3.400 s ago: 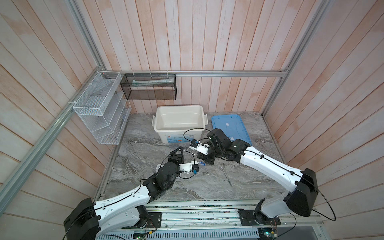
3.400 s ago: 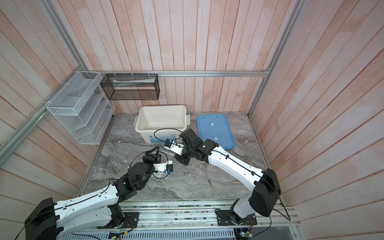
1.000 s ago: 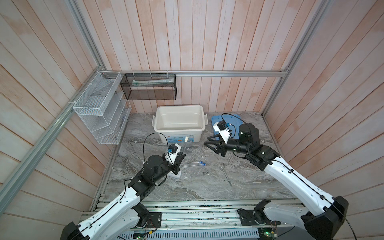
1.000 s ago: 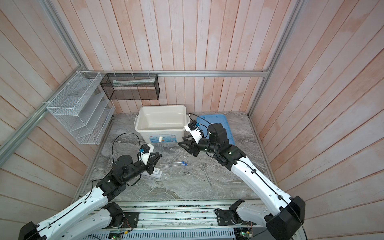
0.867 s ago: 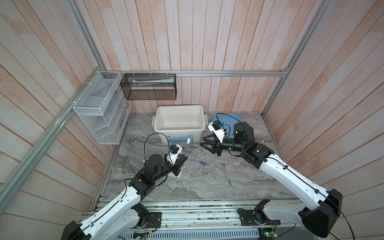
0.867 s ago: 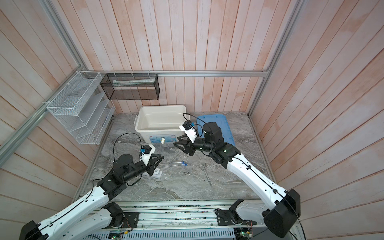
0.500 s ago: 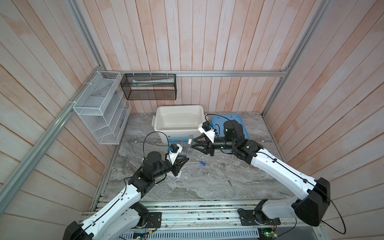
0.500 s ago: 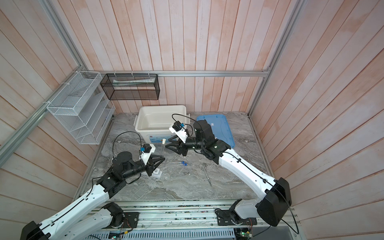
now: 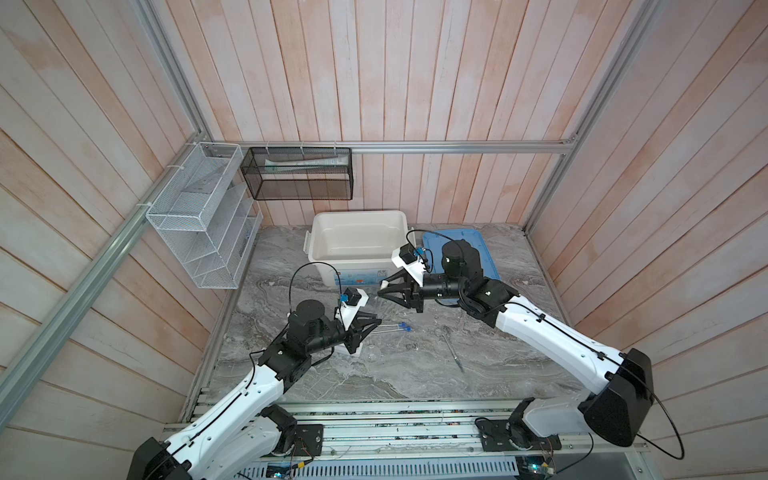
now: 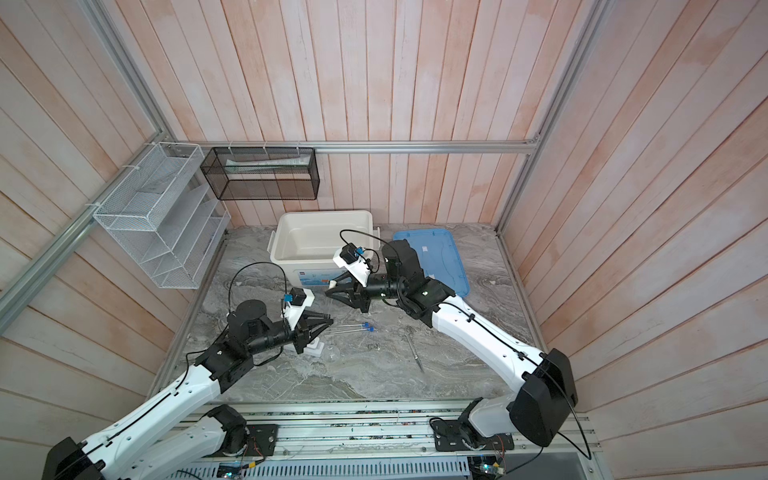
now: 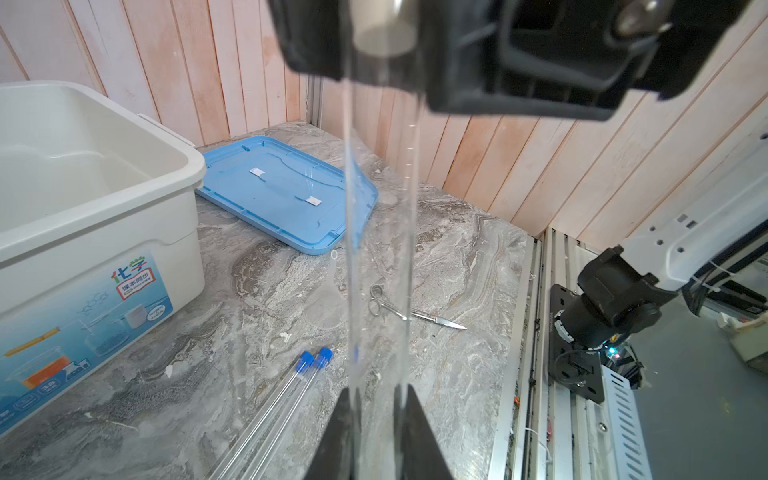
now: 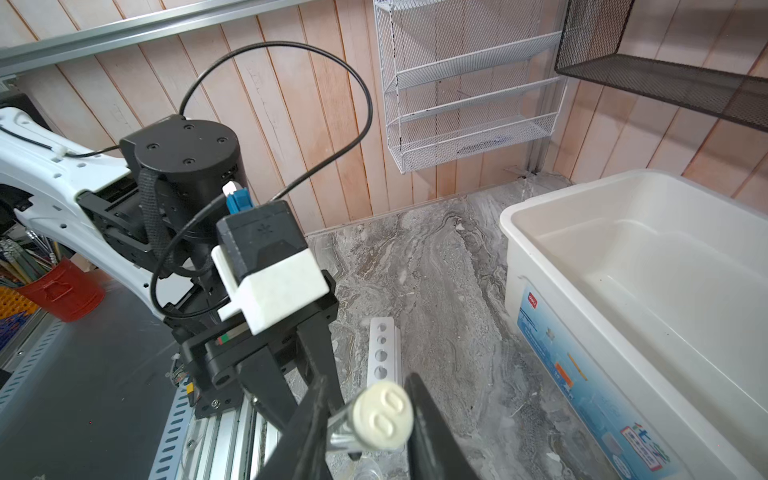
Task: Organize the chemistry lab equipment
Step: 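Open the left gripper and withdraw it while the right carries the tube to the rack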
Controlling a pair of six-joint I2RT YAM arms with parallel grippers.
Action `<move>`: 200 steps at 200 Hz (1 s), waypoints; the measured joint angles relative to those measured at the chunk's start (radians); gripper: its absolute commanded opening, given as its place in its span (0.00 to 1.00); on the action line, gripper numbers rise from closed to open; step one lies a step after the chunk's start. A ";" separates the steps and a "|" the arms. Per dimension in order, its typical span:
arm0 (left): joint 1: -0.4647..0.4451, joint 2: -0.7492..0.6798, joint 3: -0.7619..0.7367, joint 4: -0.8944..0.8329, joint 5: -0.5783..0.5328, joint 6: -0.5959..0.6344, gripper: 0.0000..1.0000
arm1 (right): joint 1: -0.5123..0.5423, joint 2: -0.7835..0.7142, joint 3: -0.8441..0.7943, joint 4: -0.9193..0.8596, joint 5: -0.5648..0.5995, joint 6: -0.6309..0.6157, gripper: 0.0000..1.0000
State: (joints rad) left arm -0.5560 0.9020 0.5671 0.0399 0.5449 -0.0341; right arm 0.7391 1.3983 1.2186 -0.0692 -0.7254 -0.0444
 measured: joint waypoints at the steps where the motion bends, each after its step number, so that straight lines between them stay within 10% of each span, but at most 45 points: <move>1: 0.000 0.000 0.000 0.000 0.000 0.000 0.00 | 0.000 0.000 0.000 0.000 0.000 0.000 0.28; 67: 0.006 -0.005 0.000 -0.003 0.000 0.023 0.02 | 0.004 0.006 0.004 0.010 -0.026 0.042 0.14; 100: 0.006 -0.020 0.000 -0.003 -0.008 0.031 0.27 | 0.009 0.006 0.014 0.010 -0.029 0.052 0.05; 110: 0.008 -0.022 0.000 -0.003 -0.021 0.029 0.62 | 0.012 0.006 0.015 0.010 -0.031 0.051 0.04; 118: 0.011 -0.024 0.000 -0.004 -0.025 0.023 0.69 | 0.016 0.006 0.015 0.010 -0.022 0.047 0.03; 200: 0.053 -0.157 0.042 -0.145 -0.148 0.053 0.74 | 0.035 0.059 0.055 0.000 0.124 0.015 0.02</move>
State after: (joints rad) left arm -0.5026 0.7452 0.6090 -0.1047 0.3973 0.0189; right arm 0.7746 1.4570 1.2739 -0.0689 -0.6014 -0.0296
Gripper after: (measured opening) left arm 0.733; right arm 0.184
